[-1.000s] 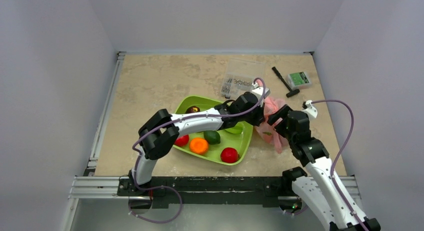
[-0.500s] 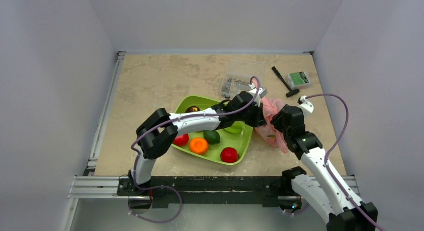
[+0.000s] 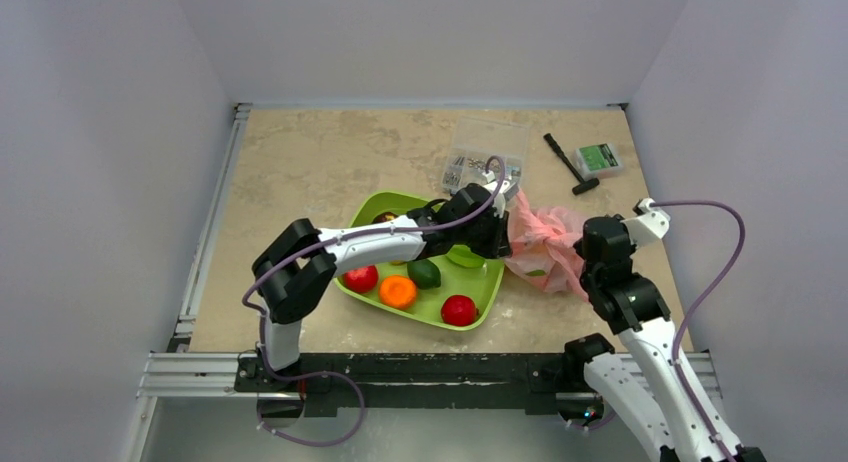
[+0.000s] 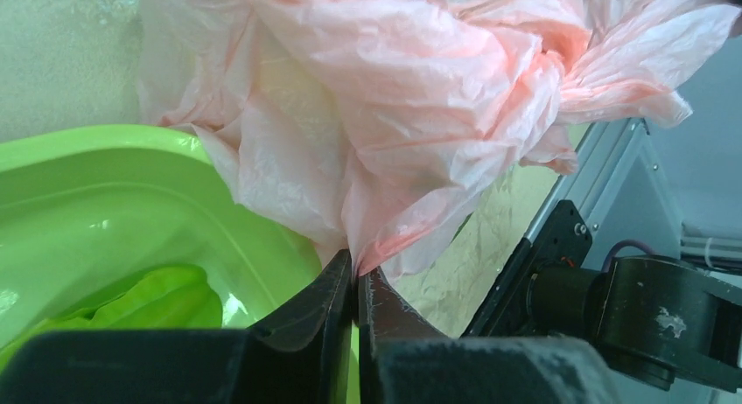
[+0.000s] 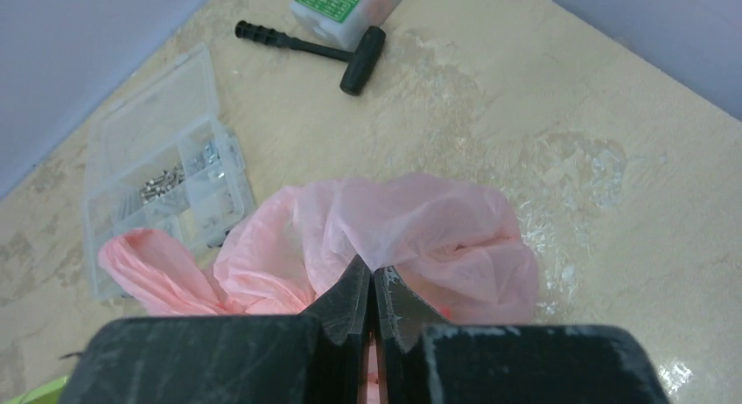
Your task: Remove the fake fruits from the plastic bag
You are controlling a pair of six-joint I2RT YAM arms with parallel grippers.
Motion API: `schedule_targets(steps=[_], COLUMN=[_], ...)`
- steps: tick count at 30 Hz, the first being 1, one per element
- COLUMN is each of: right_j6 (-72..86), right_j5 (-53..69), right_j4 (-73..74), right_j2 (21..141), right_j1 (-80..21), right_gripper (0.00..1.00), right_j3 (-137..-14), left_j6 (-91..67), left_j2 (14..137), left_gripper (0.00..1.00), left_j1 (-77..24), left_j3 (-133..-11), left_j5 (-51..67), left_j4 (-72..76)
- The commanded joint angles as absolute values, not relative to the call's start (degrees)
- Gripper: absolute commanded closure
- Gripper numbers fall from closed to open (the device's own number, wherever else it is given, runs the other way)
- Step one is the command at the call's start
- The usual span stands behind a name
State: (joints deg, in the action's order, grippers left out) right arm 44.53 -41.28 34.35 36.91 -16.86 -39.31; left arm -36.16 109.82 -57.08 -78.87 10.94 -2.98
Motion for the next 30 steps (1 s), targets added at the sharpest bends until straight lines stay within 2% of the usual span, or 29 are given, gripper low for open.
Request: schedule_targets(steps=[1,3,8,10,13,17,22,26,28,29,30], right_j6=[40.9,39.9,40.3,41.2,41.9,40.9,40.2,39.9,39.9,39.9,40.0], right_j5=[-45.0,-42.7,-38.5,-37.7,-36.7,-36.9,-36.5,-38.0,-37.7,-37.8,-37.9], right_j4=[32.5,32.1,30.9,31.6,32.3,31.5,31.9,31.7,31.5,31.6,31.8], right_j2=[35.4,35.2,34.9,35.3,35.5,35.0,33.4,31.1,30.2,30.0,29.9], right_j1=[-16.6,-16.5,-16.6,-16.6,-16.6,-16.6,-16.6,-16.6,-16.6,-16.6,-16.6], right_gripper=[1.0,1.0,1.0,1.0,1.0,1.0,1.0,1.0,1.0,1.0,1.0], right_j3=[-42.9,-42.9,-41.3,-41.4,-41.5,-40.5,-41.2,-40.7,-40.7,-40.8,-40.7], left_j6=[-30.6,-28.3,-22.6,-20.4,-18.3,-17.8,-19.1,-19.3,-19.6,-19.5,-19.3], left_j2=[104.2,103.2,102.2,102.7,105.2,111.9,116.3,123.7,125.7,126.2,126.5], left_gripper=[0.86,0.71,0.45,0.39,0.36,0.41,0.43,0.46,0.52,0.58,0.68], left_j1=[-58.2,-58.8,-60.2,-60.4,-60.5,-60.4,-60.4,-60.4,-60.4,-60.2,-59.9], left_j3=[-80.0,-81.9,-87.1,-89.5,-93.7,-102.7,-106.4,-116.1,-119.5,-120.0,-120.4], left_j5=[7.0,5.9,4.0,3.0,2.7,6.2,3.9,6.0,6.2,6.7,7.9], left_j4=[-6.1,-6.9,-10.3,-11.5,-14.2,-20.7,-22.4,-29.5,-31.0,-30.9,-30.8])
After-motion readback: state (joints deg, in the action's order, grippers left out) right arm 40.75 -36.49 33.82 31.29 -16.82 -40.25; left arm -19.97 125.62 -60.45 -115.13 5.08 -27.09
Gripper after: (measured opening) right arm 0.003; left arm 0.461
